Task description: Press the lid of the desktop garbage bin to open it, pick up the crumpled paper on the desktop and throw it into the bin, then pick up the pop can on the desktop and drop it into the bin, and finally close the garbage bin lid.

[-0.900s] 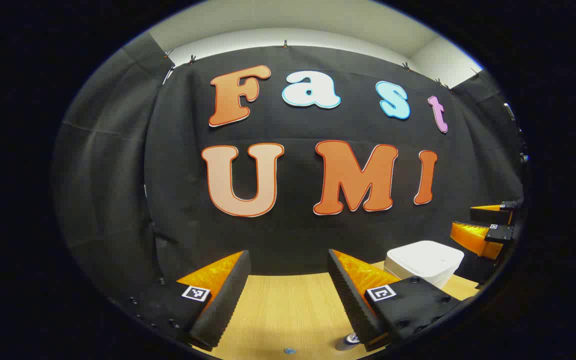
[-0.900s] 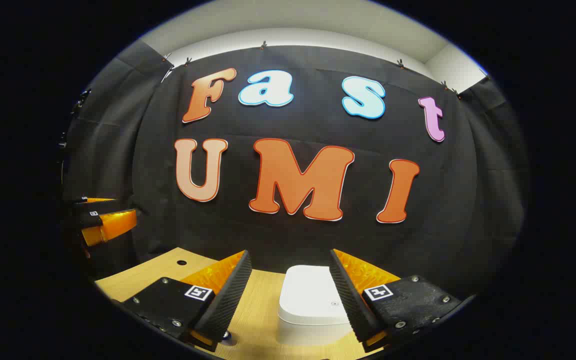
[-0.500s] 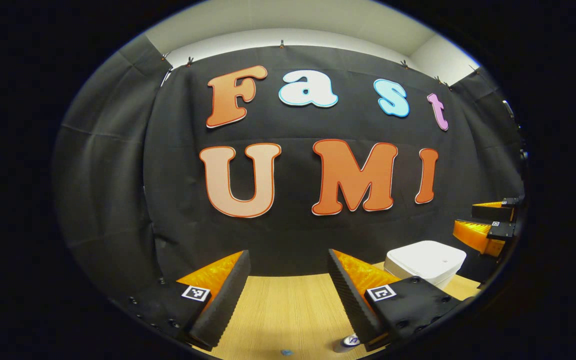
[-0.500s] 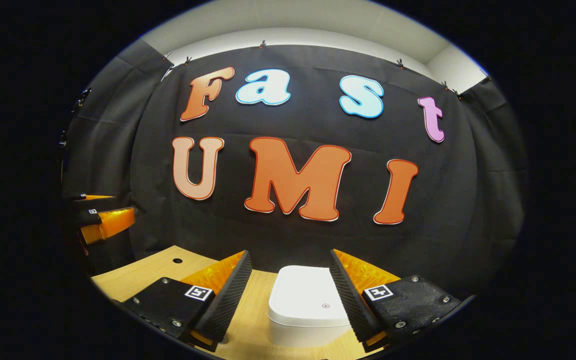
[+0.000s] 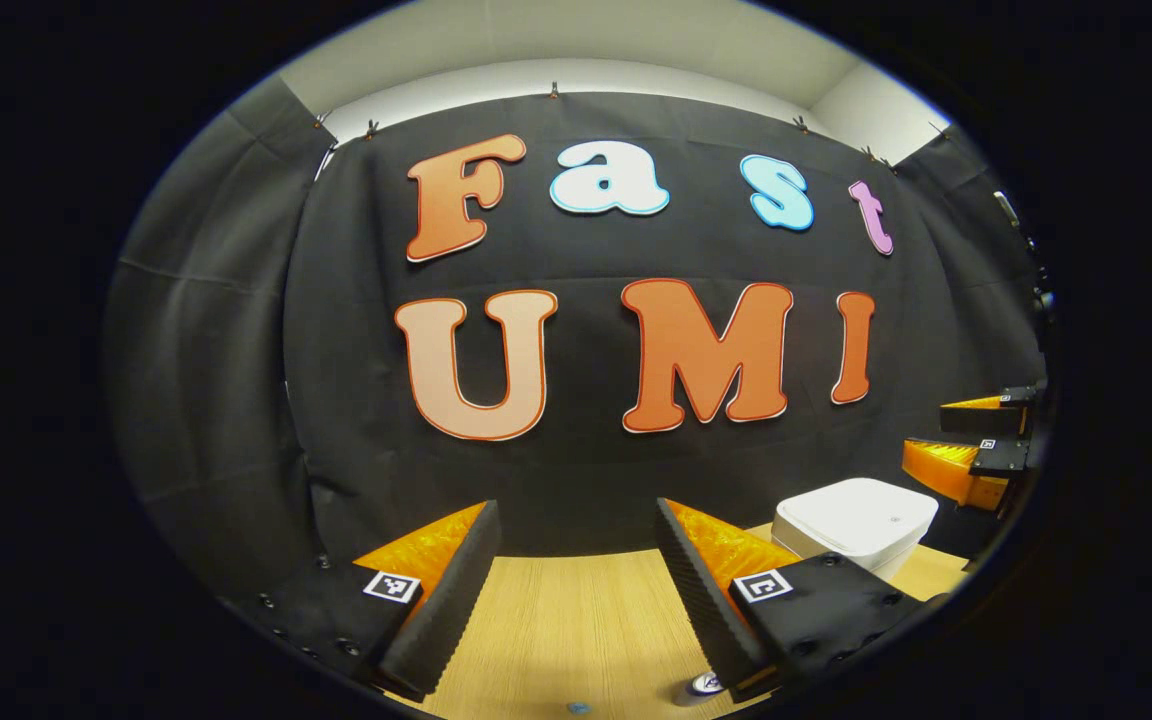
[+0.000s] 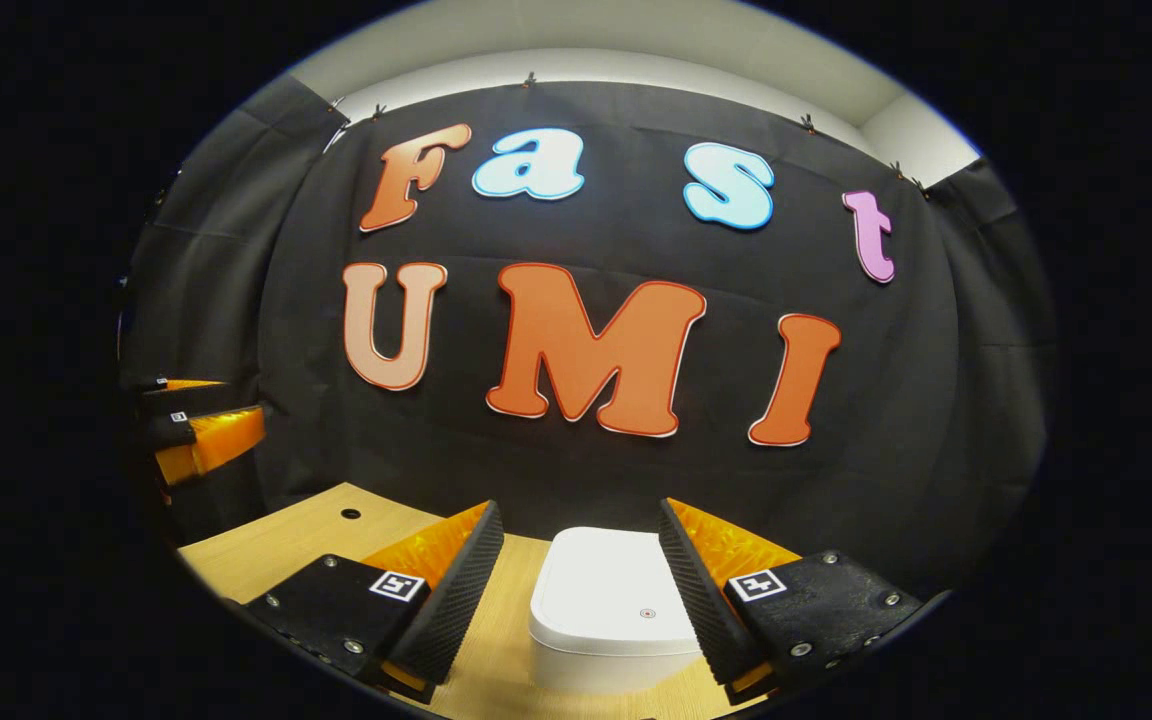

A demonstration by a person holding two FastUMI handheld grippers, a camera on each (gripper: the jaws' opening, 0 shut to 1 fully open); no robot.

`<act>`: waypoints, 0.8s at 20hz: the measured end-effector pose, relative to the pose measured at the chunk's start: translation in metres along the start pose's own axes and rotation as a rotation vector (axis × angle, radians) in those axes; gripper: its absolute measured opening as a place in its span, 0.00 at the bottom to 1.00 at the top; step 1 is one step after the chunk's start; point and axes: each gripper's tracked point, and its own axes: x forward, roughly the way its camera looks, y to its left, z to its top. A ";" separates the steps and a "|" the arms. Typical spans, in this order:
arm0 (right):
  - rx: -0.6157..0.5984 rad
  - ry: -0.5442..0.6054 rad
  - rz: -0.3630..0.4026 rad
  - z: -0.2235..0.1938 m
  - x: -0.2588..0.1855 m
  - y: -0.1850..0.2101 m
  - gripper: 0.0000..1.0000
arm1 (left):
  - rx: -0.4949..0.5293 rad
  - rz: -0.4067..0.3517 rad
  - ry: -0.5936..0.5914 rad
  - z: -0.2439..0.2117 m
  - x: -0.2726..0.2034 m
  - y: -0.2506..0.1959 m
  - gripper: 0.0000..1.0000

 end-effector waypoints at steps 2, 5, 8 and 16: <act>0.014 0.004 -0.007 -0.001 0.002 -0.007 0.91 | 0.005 0.012 0.006 -0.002 0.000 0.003 0.98; 0.018 0.020 -0.032 -0.006 0.008 -0.021 0.83 | 0.005 0.028 0.021 -0.008 -0.001 0.007 0.98; 0.032 0.040 -0.041 -0.015 0.014 -0.031 0.68 | 0.012 0.045 0.036 -0.014 -0.002 0.010 0.98; 0.044 0.143 -0.046 -0.063 0.031 -0.045 0.12 | 0.040 0.071 0.074 -0.026 -0.002 0.010 0.98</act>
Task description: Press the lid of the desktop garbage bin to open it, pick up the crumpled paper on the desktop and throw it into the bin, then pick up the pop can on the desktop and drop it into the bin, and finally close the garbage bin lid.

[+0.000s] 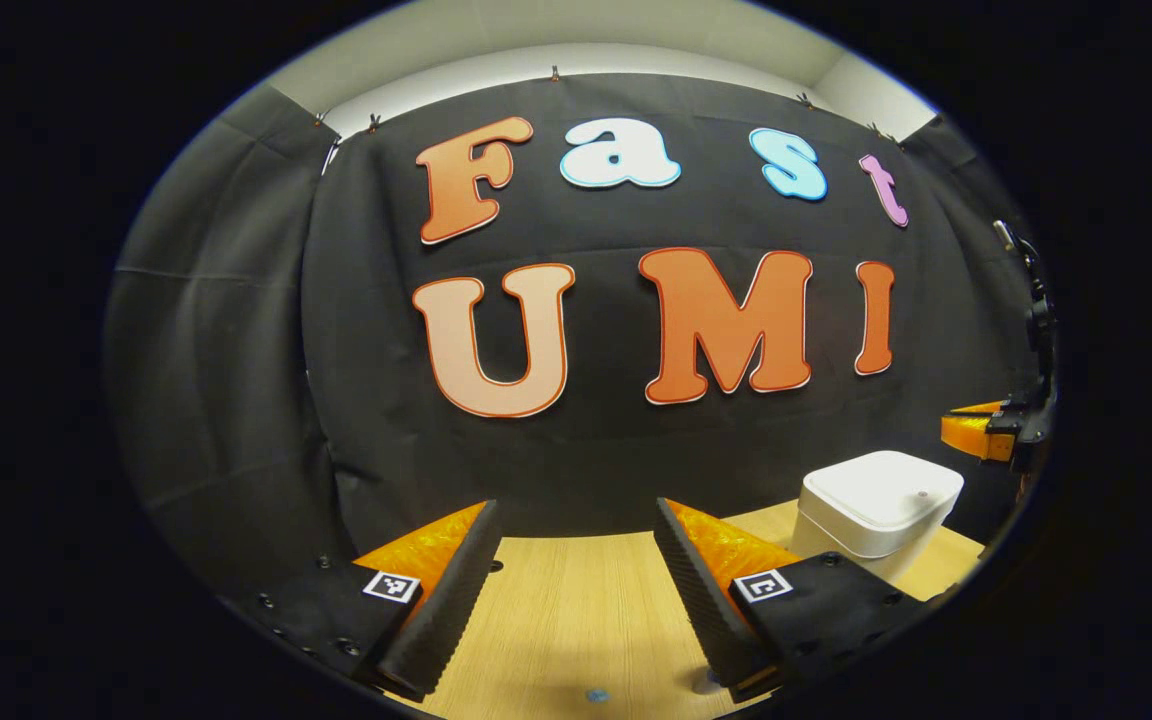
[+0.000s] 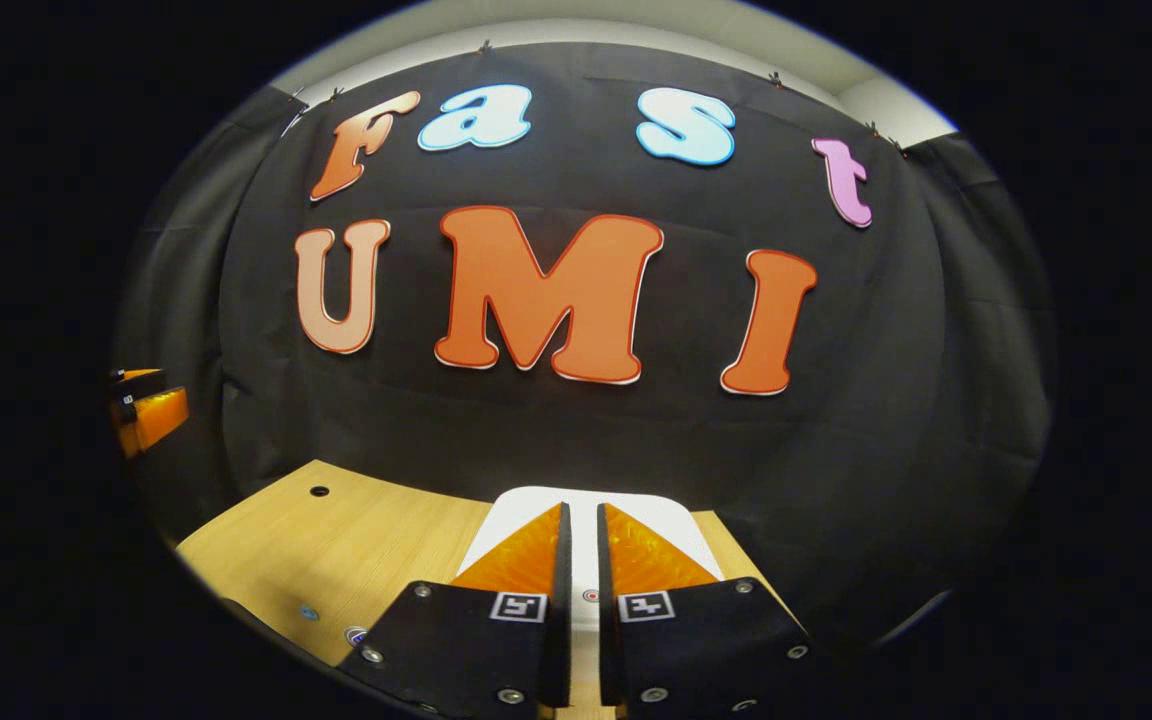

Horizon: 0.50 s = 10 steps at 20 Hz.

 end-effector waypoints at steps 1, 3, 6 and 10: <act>0.004 0.010 0.000 -0.005 0.003 -0.001 0.10 | 0.002 0.004 0.007 -0.002 0.000 0.000 0.98; 0.002 0.028 0.001 -0.015 0.010 -0.001 0.04 | 0.005 0.015 0.018 -0.006 -0.001 0.002 0.98; 0.010 0.077 0.019 -0.034 0.018 0.000 0.02 | 0.010 0.035 0.035 -0.011 -0.001 0.004 1.00; -0.020 0.131 0.030 -0.054 0.029 0.003 0.02 | 0.023 0.059 0.056 -0.018 -0.002 0.007 1.00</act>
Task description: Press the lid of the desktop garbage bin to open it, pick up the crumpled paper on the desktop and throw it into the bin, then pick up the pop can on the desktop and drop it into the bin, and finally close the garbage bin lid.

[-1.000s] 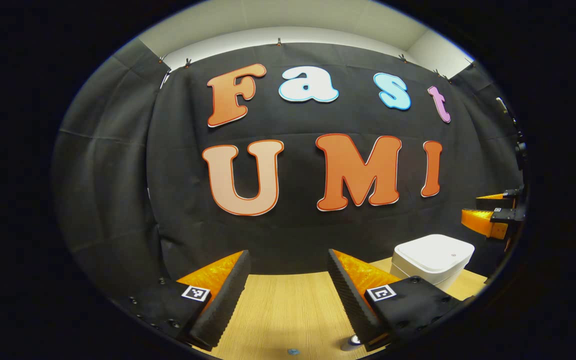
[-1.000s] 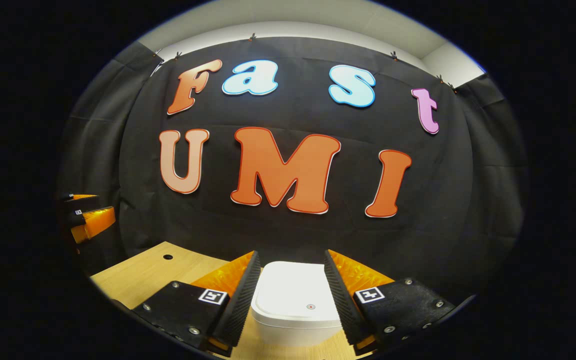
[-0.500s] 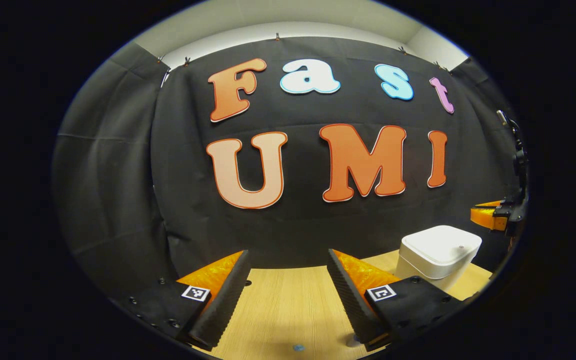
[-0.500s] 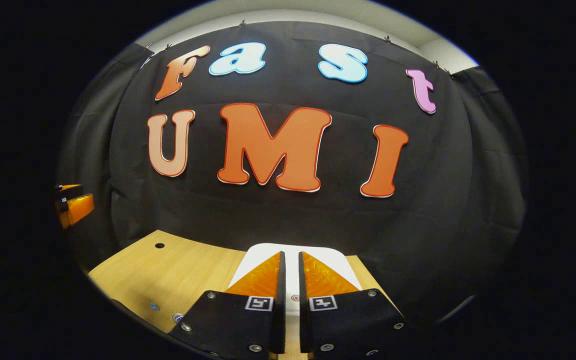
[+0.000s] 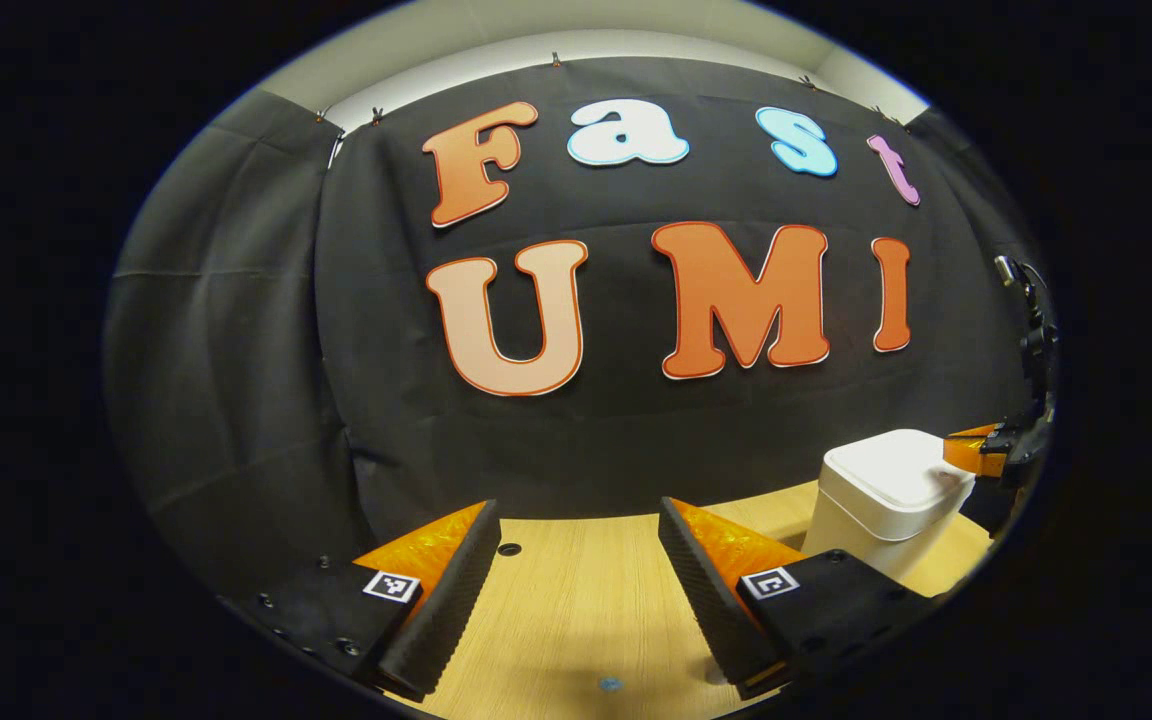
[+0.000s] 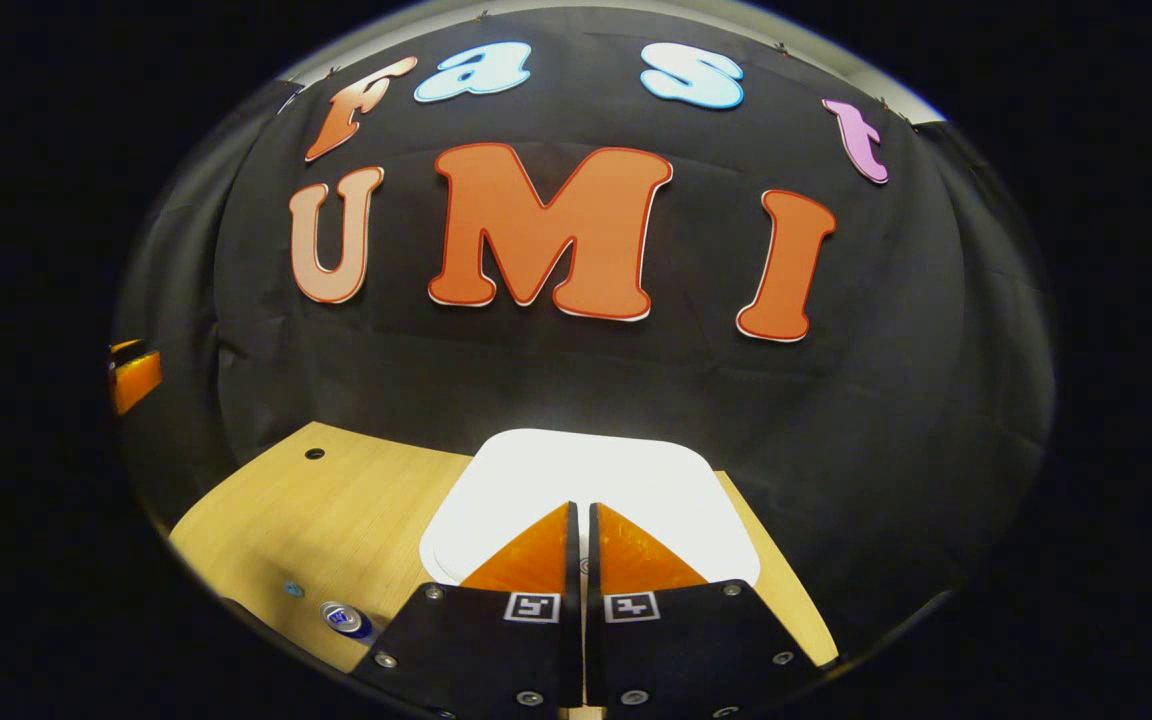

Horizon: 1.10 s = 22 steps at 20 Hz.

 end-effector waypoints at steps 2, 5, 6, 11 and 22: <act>-0.014 0.030 0.005 -0.011 0.003 0.001 0.02 | 0.007 0.010 0.007 -0.001 0.000 0.001 1.00; -0.020 0.032 0.014 -0.014 0.005 0.005 0.02 | 0.008 0.019 0.027 -0.008 -0.001 -0.001 1.00; -0.019 0.034 0.016 -0.016 0.004 0.003 0.01 | 0.009 0.017 0.039 -0.011 -0.001 -0.004 1.00; 0.036 0.026 0.021 -0.021 0.003 0.002 0.01 | 0.033 -0.003 0.058 -0.015 -0.001 -0.018 1.00; -0.078 -0.191 0.047 0.044 -0.022 0.000 0.03 | 0.016 0.049 0.087 -0.033 -0.014 -0.022 1.00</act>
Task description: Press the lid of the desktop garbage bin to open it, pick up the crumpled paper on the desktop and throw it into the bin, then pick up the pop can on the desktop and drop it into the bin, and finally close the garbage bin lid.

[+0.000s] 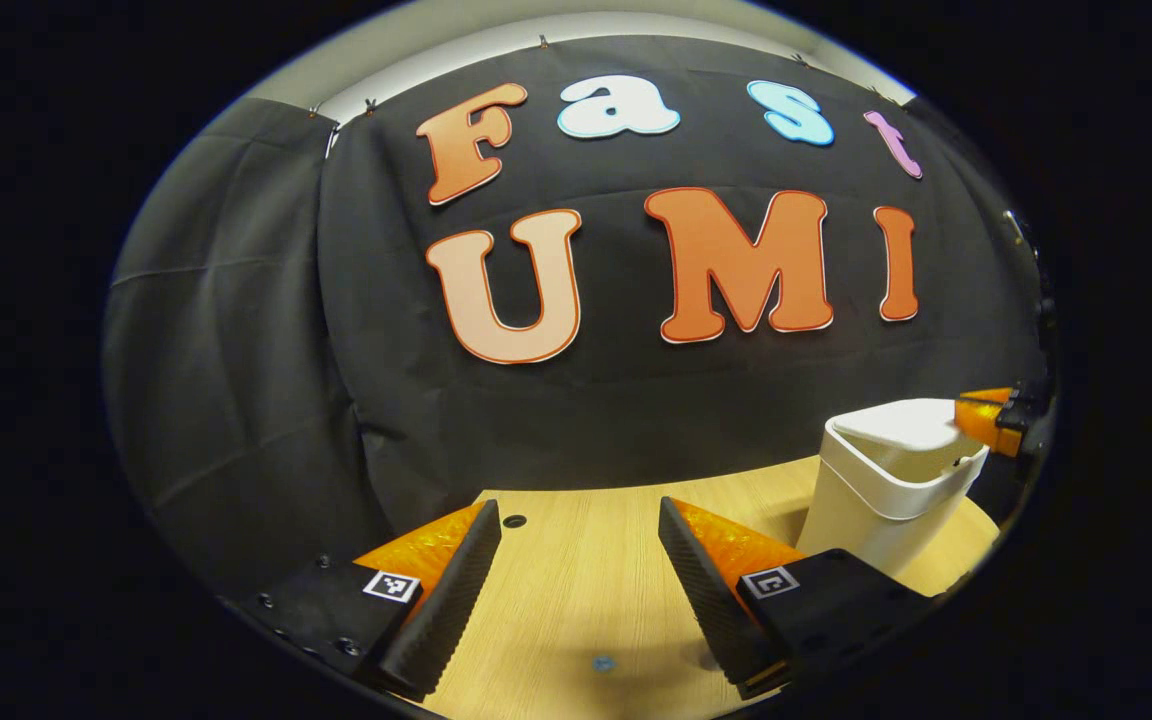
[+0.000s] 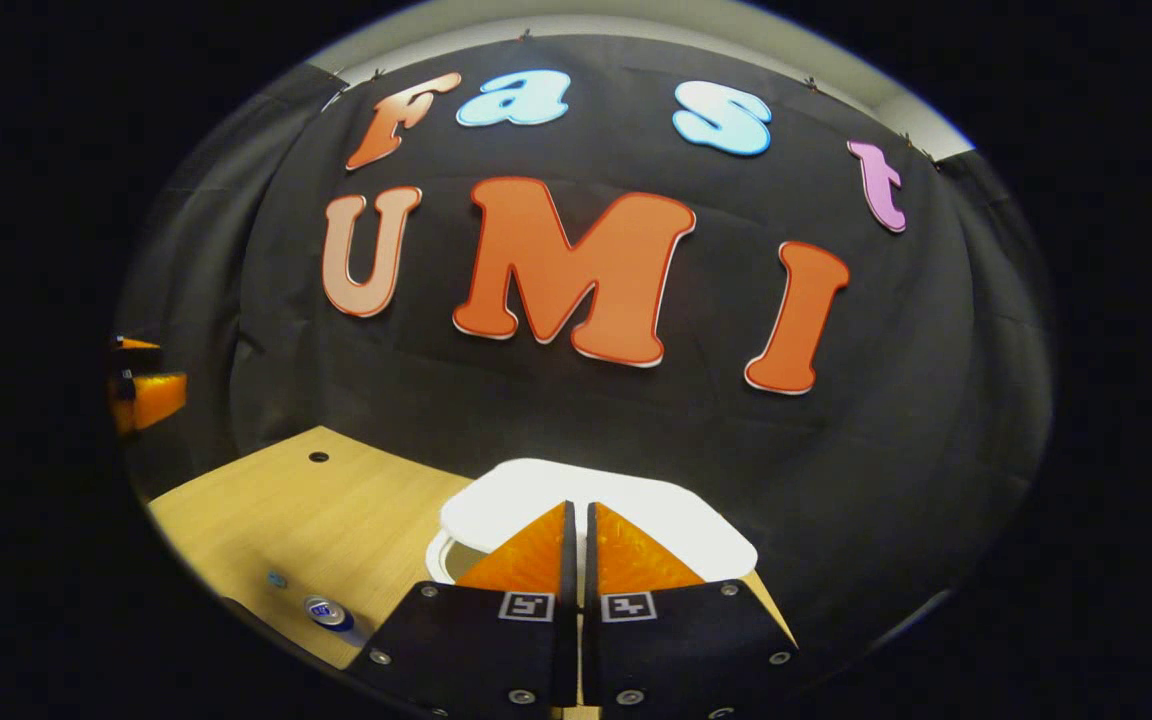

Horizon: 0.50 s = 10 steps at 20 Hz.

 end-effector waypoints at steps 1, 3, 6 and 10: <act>0.010 -0.028 0.021 0.010 -0.001 0.003 0.03 | -0.005 0.006 0.013 -0.006 0.000 -0.001 1.00; 0.028 -0.079 0.072 0.028 -0.003 0.014 0.06 | -0.012 0.028 0.050 -0.022 -0.002 -0.001 1.00; 0.034 -0.125 0.136 0.041 -0.007 0.028 0.22 | -0.021 0.053 0.099 -0.045 -0.006 0.003 1.00; 0.027 -0.118 0.208 0.043 -0.011 0.056 0.28 | -0.073 0.029 0.202 -0.077 0.001 0.006 1.00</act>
